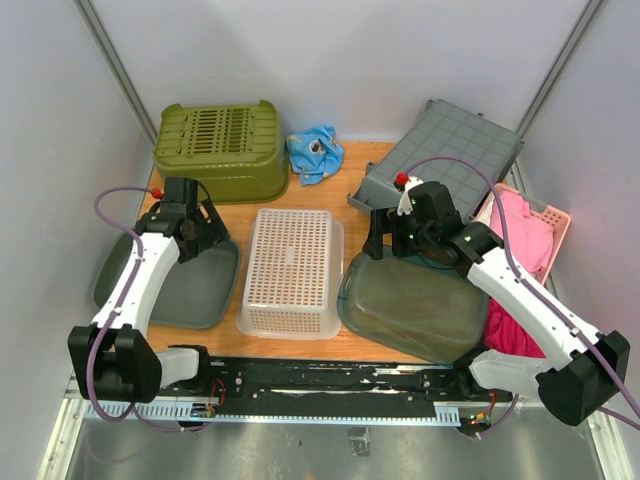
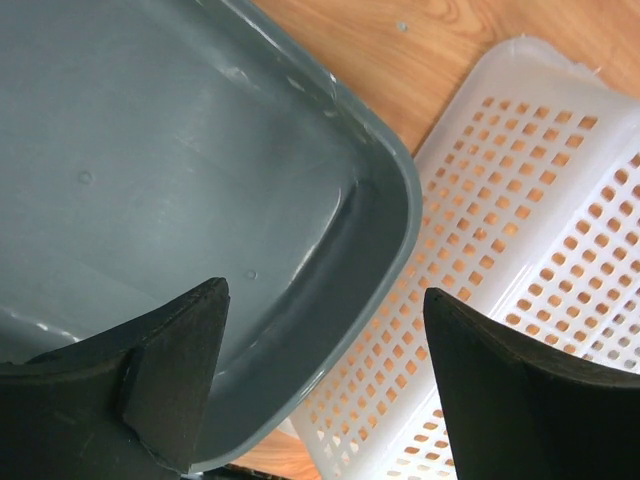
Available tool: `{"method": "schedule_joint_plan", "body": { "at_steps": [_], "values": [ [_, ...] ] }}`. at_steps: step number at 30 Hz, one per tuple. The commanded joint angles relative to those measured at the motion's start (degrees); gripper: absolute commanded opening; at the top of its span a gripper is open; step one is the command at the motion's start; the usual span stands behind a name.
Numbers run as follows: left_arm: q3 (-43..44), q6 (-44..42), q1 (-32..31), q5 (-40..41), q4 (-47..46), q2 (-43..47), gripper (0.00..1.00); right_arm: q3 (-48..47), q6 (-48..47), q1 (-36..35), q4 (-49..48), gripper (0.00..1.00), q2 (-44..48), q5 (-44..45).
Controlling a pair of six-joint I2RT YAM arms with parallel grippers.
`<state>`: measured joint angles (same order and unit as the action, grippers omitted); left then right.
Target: Turn the large container upside down
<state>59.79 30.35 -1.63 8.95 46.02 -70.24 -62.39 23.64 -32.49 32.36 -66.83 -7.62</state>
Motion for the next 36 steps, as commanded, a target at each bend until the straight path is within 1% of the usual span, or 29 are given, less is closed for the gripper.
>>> {"method": "schedule_joint_plan", "body": {
  "at_steps": [1,3,5,11,15,22,23,26,28,29,32,34,35,36],
  "values": [
    [-3.35,-2.78,-1.60,-2.53,-1.40,0.83,0.83,0.52,-1.36,-0.64,-0.99,0.93,0.08,-0.08],
    [-5.10,-4.18,-2.74,-4.82,-0.98,2.02,0.85,0.43,-1.34,-0.64,-1.47,0.93,-0.62,-0.71],
    [-6.09,-4.20,-4.49,-4.48,0.84,1.45,0.85,0.32,-1.33,-0.60,-2.09,0.93,-1.47,-1.62],
    [-9.52,-1.79,-7.94,-2.95,0.52,-1.06,0.74,-1.34,-0.96,-0.64,-2.82,0.93,-4.14,-4.10],
    [-10.66,-1.51,-8.54,-0.06,-0.70,-2.92,0.72,-1.30,-0.62,-0.64,-2.93,0.93,-4.21,-4.08],
    [-11.73,-0.90,-8.83,-0.48,-4.55,-6.62,0.63,-0.84,-0.17,-0.61,-3.27,0.93,-3.93,-4.10],
    [-11.79,-0.84,-8.83,-0.63,-4.84,-6.55,0.60,-0.88,-0.17,-0.62,-3.26,0.93,-3.78,-3.95],
    [-11.53,-0.65,-8.83,-1.10,-5.81,-5.10,0.36,-0.69,-0.17,-0.58,-3.25,0.93,-3.41,-3.49],
    [-10.46,-0.76,-8.78,-1.57,-5.47,-3.81,0.22,-0.75,-0.09,-0.64,-3.27,0.93,-3.39,-3.37],
    [-9.89,-0.78,-8.78,-2.12,-5.31,-3.10,0.19,-0.75,-0.16,-0.62,-3.20,0.93,-3.40,-3.37],
    [-7.47,-0.39,-8.82,-4.52,-4.30,-0.68,0.16,-0.91,-0.17,-0.63,-3.27,0.93,-3.58,-3.28],
    [-5.21,-0.30,-8.79,-7.11,-3.38,0.72,0.07,-1.00,-0.11,-0.64,-3.27,0.93,-3.73,-3.34],
    [-3.94,-0.10,-8.83,-8.41,-3.02,1.43,0.05,-1.17,-0.09,-0.60,-3.27,0.93,-3.93,-3.41],
    [-2.59,0.08,-8.83,-9.52,-2.77,2.10,0.02,-1.24,-0.02,-0.62,-3.27,0.93,-3.99,-3.44]
  ]
}}
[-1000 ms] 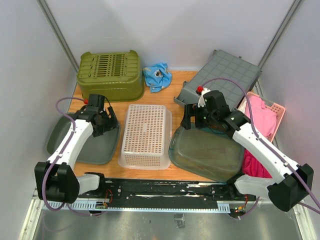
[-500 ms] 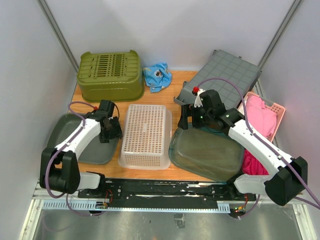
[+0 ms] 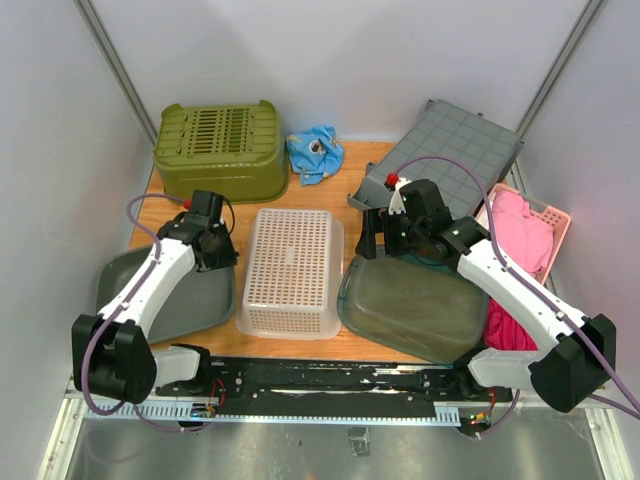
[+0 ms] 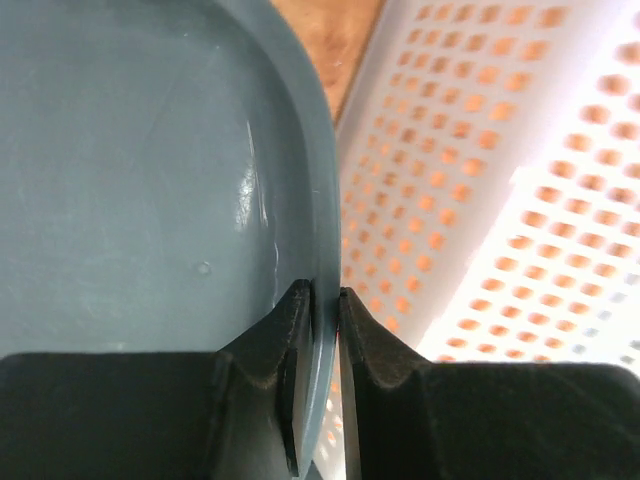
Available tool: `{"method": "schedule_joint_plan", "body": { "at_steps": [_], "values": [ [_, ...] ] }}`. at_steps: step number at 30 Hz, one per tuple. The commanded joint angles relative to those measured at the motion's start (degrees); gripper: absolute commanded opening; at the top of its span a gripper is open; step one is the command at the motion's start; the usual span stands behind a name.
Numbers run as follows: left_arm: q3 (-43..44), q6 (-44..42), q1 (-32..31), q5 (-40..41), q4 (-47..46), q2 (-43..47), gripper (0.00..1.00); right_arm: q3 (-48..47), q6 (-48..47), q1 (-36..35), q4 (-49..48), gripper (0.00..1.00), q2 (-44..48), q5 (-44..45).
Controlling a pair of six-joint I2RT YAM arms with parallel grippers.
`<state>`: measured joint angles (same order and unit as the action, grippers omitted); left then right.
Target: Turn the large container upside down
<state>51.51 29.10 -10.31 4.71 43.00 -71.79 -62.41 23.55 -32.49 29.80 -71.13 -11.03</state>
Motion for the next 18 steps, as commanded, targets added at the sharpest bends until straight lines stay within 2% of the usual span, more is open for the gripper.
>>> {"method": "schedule_joint_plan", "body": {
  "at_steps": [1,8,13,18],
  "values": [
    [7.15,1.57,-0.10,-6.17,0.57,4.31,0.00,-1.35,0.20,-0.62,-0.71,0.93,0.21,-0.05],
    [19.98,3.15,-0.13,-8.95,0.32,8.12,0.00,-1.89,0.38,-0.63,-0.78,0.93,0.50,0.06],
    [22.89,4.58,-0.14,-9.59,-8.94,11.74,0.00,-2.32,0.31,-0.59,-0.80,0.93,0.47,-0.29],
    [22.91,9.65,0.19,-11.86,-17.71,15.34,0.00,-2.18,0.05,-0.63,-0.78,0.93,0.99,-0.14]
  ]
}}
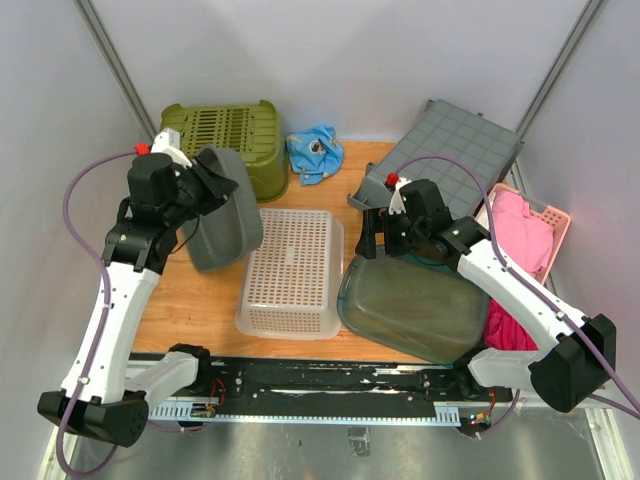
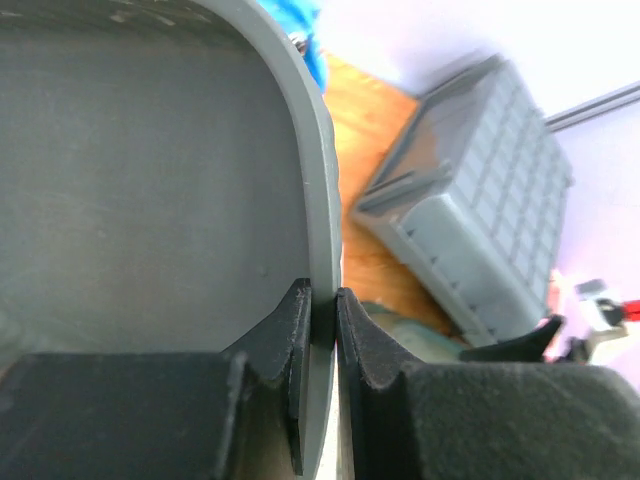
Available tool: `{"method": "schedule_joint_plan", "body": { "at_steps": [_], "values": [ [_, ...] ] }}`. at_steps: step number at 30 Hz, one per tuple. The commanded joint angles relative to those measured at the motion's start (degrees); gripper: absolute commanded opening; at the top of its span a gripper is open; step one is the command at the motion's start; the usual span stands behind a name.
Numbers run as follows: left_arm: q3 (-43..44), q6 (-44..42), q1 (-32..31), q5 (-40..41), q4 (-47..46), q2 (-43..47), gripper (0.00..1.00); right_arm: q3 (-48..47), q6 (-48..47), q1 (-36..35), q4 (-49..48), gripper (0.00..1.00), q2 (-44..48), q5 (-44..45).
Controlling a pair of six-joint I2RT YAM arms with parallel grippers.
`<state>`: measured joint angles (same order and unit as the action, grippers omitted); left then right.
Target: Turn the large container upside down
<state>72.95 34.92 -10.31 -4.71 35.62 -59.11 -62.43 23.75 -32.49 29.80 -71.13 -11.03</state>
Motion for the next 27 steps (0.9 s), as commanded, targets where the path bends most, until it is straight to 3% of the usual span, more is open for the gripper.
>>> {"method": "schedule_joint_plan", "body": {
  "at_steps": [1,5,12,15,21,27],
  "values": [
    [1.12,5.10,0.26,-2.53,-11.63,3.69,0.00,-2.15,-0.22,-0.63,-0.80,0.93,1.06,-0.16],
    [-5.06,11.06,0.54,-3.13,-19.02,10.33,0.00,-2.26,-0.35,-0.64,-0.80,0.93,0.92,-0.36],
    [-25.70,19.37,1.20,-5.83,-35.17,26.29,0.00,-3.36,-0.48,-0.64,-1.42,0.92,-0.33,-1.77],
    [-33.06,21.37,1.25,-5.40,-37.98,32.60,0.00,-3.51,-0.75,-0.64,-1.84,0.93,-0.57,-2.33],
    [-39.82,25.12,1.25,-2.75,-32.11,43.92,0.00,-3.68,0.03,-0.85,-4.87,0.92,-1.19,-6.90],
    [-42.07,28.48,1.25,4.36,-17.84,54.74,0.00,-2.36,1.88,-6.60,-19.26,0.93,-2.51,-18.41]
  ]
}}
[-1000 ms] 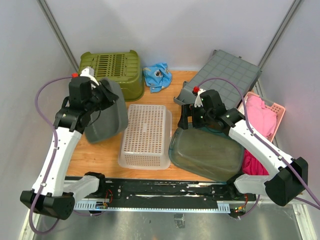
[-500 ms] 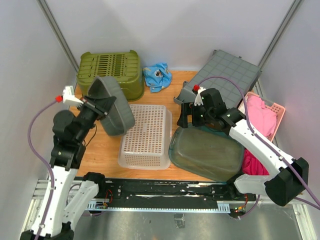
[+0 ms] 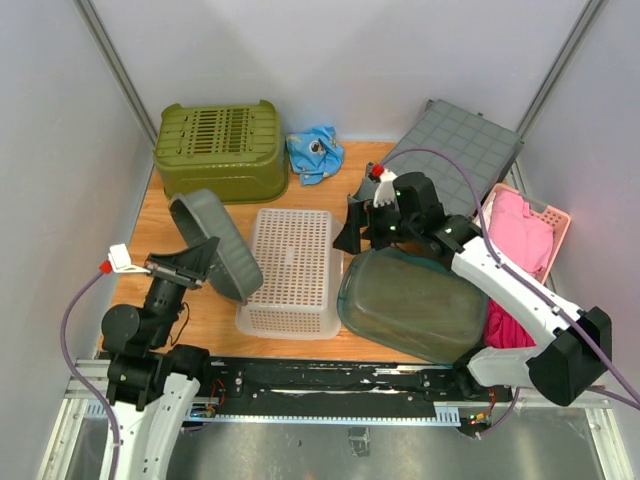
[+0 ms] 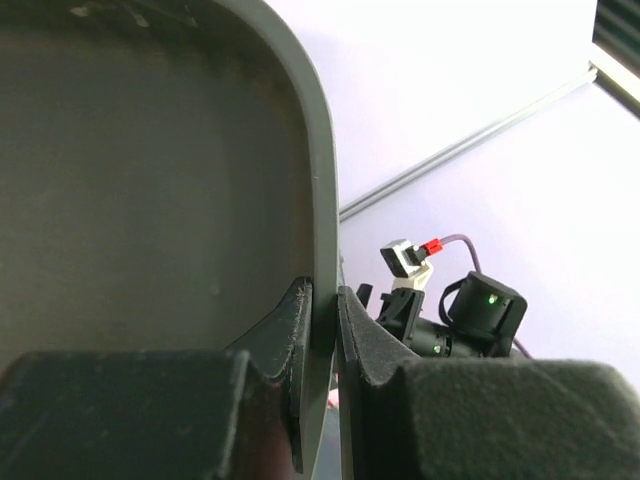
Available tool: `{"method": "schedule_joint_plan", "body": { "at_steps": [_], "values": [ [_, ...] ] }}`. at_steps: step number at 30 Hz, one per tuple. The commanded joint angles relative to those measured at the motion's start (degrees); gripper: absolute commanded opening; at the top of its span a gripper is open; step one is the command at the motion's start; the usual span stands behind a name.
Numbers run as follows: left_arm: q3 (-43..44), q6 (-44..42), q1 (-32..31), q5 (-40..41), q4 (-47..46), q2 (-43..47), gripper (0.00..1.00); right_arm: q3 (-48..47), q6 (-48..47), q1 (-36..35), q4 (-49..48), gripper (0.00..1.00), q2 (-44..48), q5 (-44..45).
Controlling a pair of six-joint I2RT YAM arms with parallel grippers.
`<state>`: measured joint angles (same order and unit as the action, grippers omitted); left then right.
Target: Turn the large container upside down
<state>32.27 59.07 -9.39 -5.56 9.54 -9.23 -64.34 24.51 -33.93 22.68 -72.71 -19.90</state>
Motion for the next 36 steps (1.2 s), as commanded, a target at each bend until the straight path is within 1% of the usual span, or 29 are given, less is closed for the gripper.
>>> {"method": "schedule_joint_plan", "body": {
  "at_steps": [1,3,6,8,11,13,16,18,20,22,25,27,31,33,34,35,36],
  "values": [
    [-1.95,5.16,0.33,5.80,9.72,6.61,0.00,-0.12,0.33,-7.49,-15.71,0.93,-1.14,-10.66],
    [-2.87,6.29,0.36,6.79,12.00,8.48,0.00,2.28,-3.04,-12.72,-24.09,0.93,-1.27,-11.51],
    [-3.05,6.42,0.32,6.98,13.33,8.76,0.00,6.00,-8.74,-20.01,-35.47,0.94,-1.37,-9.43],
    [-2.84,6.32,0.33,6.97,13.77,8.34,0.00,10.37,-11.24,-22.90,-45.29,0.93,-1.16,-8.76],
    [-2.45,6.19,0.33,7.56,14.85,8.35,0.00,18.12,-14.31,-25.59,-63.18,0.94,-1.70,-7.74],
    [-2.25,5.95,0.33,7.66,15.49,8.43,0.00,20.83,-17.77,-28.16,-70.61,0.94,-2.55,-7.12],
    [-2.05,5.86,0.32,7.84,15.96,8.39,0.00,18.64,-21.86,-31.65,-66.81,0.94,-4.15,-6.05],
    [-2.04,5.75,0.34,8.06,15.99,8.42,0.00,17.24,-21.75,-33.52,-66.09,0.94,-5.40,-3.12],
    [-1.99,5.75,0.33,8.17,16.08,8.27,0.00,16.35,-19.64,-35.35,-66.33,0.93,-6.41,3.15],
    [-1.97,5.59,0.36,8.44,15.98,8.26,0.00,15.93,-17.38,-37.62,-66.84,0.93,-7.22,12.64],
    [-1.96,5.06,0.32,8.04,15.46,7.56,0.00,14.12,-18.01,-41.21,-66.19,0.95,-9.28,22.58],
    [-1.88,5.08,0.35,7.33,15.02,6.98,0.00,12.36,-16.94,-42.42,-65.70,0.96,-11.56,27.14],
    [-1.74,4.97,0.36,6.76,14.39,7.02,0.00,10.34,-16.11,-43.76,-66.64,0.95,-15.53,32.89],
    [-1.37,4.82,0.34,6.81,14.74,7.12,0.00,9.96,-17.11,-44.00,-68.20,0.91,-17.00,34.06],
    [-1.34,4.75,0.33,6.80,14.91,7.16,0.00,9.70,-17.84,-43.99,-68.97,0.85,-17.78,34.01],
    [-1.24,4.68,0.33,6.79,15.02,7.13,0.00,9.34,-18.56,-44.10,-69.48,0.82,-18.74,33.97],
    [-1.19,4.73,0.33,6.79,15.13,7.25,0.00,8.73,-18.88,-44.16,-69.59,0.81,-19.59,33.96]
  ]
}}
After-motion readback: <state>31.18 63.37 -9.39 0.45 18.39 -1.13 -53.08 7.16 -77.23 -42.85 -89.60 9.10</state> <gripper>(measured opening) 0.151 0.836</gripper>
